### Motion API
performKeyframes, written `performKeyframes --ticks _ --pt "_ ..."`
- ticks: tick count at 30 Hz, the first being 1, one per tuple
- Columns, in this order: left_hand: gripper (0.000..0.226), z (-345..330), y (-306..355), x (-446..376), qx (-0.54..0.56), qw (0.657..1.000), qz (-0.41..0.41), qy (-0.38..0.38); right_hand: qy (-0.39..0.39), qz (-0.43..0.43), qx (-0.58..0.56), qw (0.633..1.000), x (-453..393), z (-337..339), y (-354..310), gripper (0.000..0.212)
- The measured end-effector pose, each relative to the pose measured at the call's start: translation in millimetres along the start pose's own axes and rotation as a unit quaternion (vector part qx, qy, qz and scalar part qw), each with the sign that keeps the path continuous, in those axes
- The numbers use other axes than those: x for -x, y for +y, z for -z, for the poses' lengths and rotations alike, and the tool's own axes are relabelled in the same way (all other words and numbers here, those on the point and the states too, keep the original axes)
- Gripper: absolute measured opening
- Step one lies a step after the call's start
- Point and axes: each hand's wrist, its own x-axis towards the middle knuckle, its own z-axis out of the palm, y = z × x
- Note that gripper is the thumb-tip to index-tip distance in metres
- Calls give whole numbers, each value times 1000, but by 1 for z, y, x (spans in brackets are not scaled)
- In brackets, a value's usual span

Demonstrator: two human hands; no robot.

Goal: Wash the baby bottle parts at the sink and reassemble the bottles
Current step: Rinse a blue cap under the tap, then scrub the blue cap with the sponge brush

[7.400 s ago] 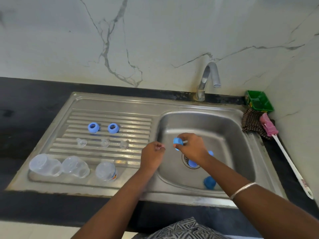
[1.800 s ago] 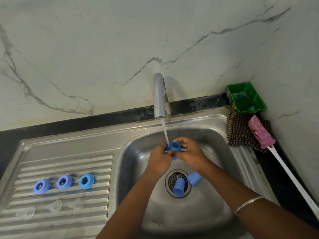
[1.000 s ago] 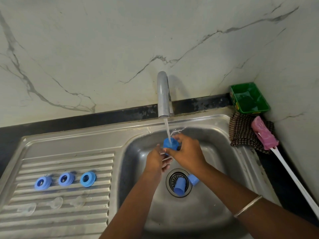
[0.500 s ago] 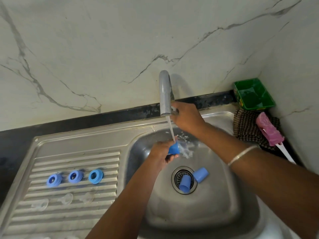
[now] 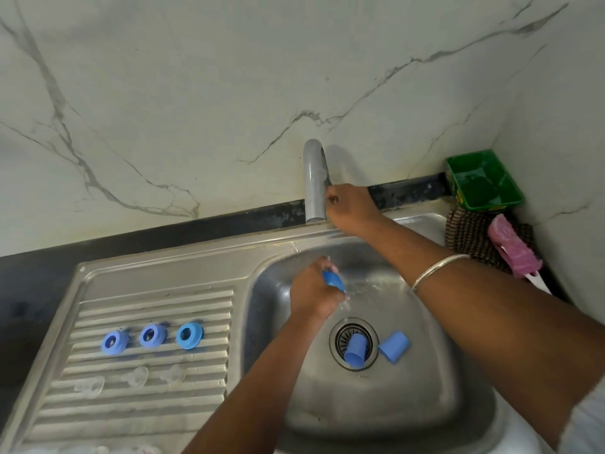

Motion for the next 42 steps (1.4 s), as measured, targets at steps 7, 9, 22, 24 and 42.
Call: performKeyframes --ticks 7,9,22,24,42 --pt "39 -7 -8 32 -129 990 -50 24 39 -86 -138 986 53 -17 23 42" --pt "40 -9 -11 35 -136 990 -38 8 21 -99 -120 988 77 -23 36 41" --pt "40 -21 -24 65 -224 968 -114 -4 -5 -160 -21 987 171 -12 105 23" --pt "44 -22 -21 68 -183 979 -96 -3 54 -147 5 988 175 3 108 20" --pt "23 -23 -13 92 221 970 75 -68 207 -210 176 939 170 71 177 51"
